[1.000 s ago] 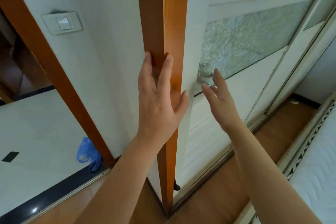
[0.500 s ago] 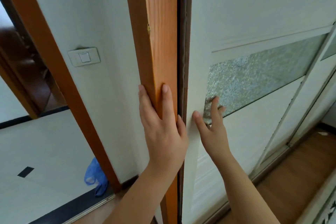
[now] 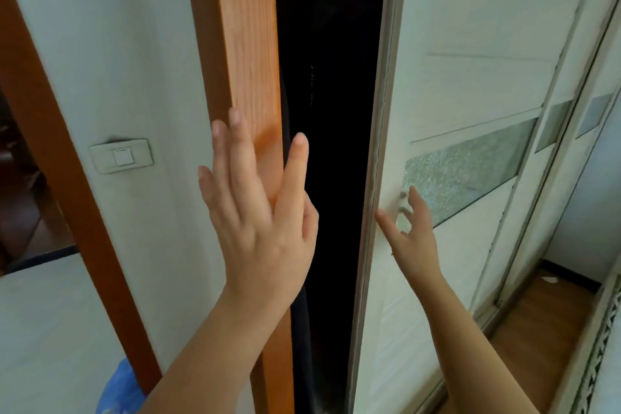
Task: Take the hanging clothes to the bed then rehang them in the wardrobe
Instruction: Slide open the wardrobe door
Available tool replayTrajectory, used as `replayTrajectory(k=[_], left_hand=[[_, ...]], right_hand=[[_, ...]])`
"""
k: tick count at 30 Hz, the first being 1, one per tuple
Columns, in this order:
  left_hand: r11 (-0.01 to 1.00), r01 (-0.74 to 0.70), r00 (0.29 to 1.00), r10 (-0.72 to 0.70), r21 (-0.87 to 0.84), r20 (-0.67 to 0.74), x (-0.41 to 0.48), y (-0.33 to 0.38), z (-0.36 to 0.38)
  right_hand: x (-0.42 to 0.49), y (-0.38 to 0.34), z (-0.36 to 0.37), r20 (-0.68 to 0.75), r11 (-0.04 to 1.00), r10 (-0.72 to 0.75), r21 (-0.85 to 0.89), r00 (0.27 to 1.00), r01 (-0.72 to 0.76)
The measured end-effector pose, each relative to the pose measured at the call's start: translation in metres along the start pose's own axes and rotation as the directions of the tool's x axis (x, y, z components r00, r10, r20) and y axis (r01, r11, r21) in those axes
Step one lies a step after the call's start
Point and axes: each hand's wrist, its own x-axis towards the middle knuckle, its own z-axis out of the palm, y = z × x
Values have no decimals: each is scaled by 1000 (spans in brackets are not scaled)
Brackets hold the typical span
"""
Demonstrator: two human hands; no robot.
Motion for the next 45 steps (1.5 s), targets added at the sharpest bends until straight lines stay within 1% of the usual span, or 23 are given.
replayTrajectory(k=[2,3,5,7,11,15,19,22,29,33,36,37,39,41,45], left_hand=[[995,92,996,-92,33,15,9,-4,4],[992,119,992,-120,51,26,11,-5,7],[988,131,990,-134,78,33,12,-5,9],[989,128,991,-130,79,25,11,-4,10],[991,129,992,-129,26,-3,9,-5,9],[985,171,985,-172,-7,-3,10,-3,7],[980,201,980,-201,6,2,11,0,3],[970,240,971,-241,30,11,12,6,1],[901,403,913,-407,161,-2,17,36,5],[859,478,874,-486,184,3,20,43,7],[819,538,834,-551,201,11,22,45,4],[811,545,828,-561,212,14,22,47,3],[797,553,819,-574,243,20,24,50,2],[780,565,805,-592,268,25,25,52,1],[766,592,785,-618,250,39,27,55,0]], right_hand=[[8,-16,4,-25,990,-122,-68,992,120],[12,-22,6,-36,981,-158,-119,987,152],[21,-27,9,-91,967,-198,-181,976,179],[28,-23,6,-124,961,-222,-195,967,196],[38,-13,-1,-125,959,-219,-211,968,190],[50,-8,-9,-144,957,-217,-227,966,181],[62,0,-18,-166,955,-203,-250,965,158],[76,12,-25,-183,950,-219,-262,958,167],[114,46,-37,-243,946,-282,-233,928,227],[131,64,-49,-234,914,-383,-232,893,332],[141,76,-56,-212,869,-481,-238,850,433],[143,78,-57,-213,863,-494,-233,843,447],[146,79,-59,-212,861,-500,-222,839,457],[144,76,-62,-202,886,-458,-182,866,426],[149,76,-71,-225,904,-424,-170,877,393]])
